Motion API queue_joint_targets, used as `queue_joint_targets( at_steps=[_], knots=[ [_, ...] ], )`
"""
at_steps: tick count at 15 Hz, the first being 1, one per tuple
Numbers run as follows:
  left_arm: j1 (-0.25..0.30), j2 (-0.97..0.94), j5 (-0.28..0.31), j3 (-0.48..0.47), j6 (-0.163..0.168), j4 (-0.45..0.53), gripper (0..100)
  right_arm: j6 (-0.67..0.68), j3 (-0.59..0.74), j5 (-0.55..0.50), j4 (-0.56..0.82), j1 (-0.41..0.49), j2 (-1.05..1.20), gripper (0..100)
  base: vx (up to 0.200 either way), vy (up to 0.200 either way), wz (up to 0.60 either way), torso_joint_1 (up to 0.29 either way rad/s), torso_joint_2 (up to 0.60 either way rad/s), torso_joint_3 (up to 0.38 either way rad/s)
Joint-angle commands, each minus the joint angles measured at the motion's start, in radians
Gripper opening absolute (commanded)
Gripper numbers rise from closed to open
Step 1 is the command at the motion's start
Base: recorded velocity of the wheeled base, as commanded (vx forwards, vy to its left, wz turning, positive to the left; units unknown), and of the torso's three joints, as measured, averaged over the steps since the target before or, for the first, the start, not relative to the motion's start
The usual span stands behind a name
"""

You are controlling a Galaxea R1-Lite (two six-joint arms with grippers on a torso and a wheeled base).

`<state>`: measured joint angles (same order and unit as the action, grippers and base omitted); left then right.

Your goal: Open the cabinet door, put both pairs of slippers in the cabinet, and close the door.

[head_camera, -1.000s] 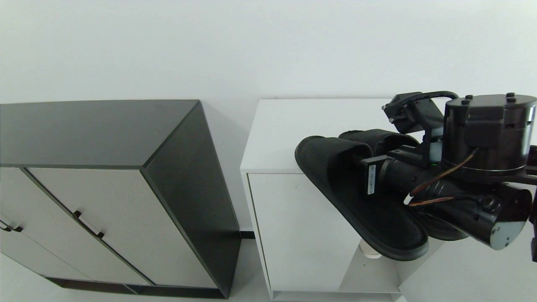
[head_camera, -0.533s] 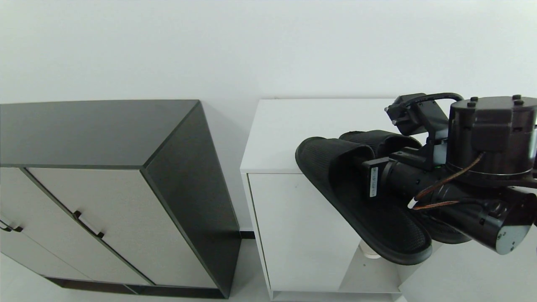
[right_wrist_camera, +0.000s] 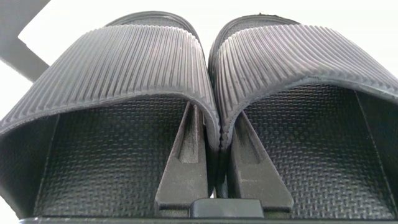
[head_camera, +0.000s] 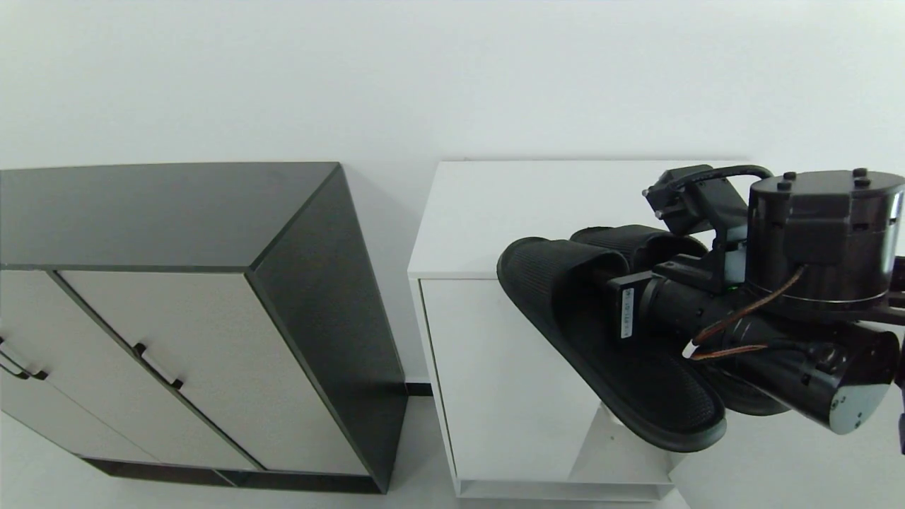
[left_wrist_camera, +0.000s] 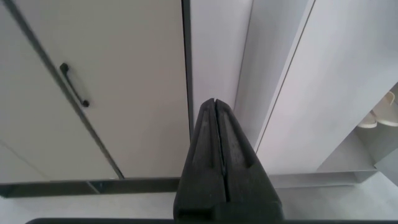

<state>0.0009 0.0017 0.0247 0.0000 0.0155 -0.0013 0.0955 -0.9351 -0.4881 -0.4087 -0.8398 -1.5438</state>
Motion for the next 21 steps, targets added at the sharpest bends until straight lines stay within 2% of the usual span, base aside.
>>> queue_joint_targets(
  at_steps=[1, 8, 21],
  knots=[
    [-0.001, 0.001, 0.0, 0.0, 0.0, 0.0, 0, 0.0, 0.002, -0.001, -0.001, -0.005, -0.009, 0, -0.2, 0.0, 0.0, -0.007, 0.01, 0.002],
    [0.001, 0.001, 0.0, 0.0, 0.0, 0.0, 0, 0.0, 0.009, -0.001, -0.001, -0.007, -0.015, 0, -0.2, 0.0, 0.0, 0.0, 0.0, 0.004],
    [0.001, 0.001, 0.0, 0.0, -0.002, 0.0, 0, 0.001, 0.018, 0.002, -0.002, -0.009, -0.019, 0, 0.0, 0.0, 0.0, 0.0, 0.0, 0.0]
  ],
)
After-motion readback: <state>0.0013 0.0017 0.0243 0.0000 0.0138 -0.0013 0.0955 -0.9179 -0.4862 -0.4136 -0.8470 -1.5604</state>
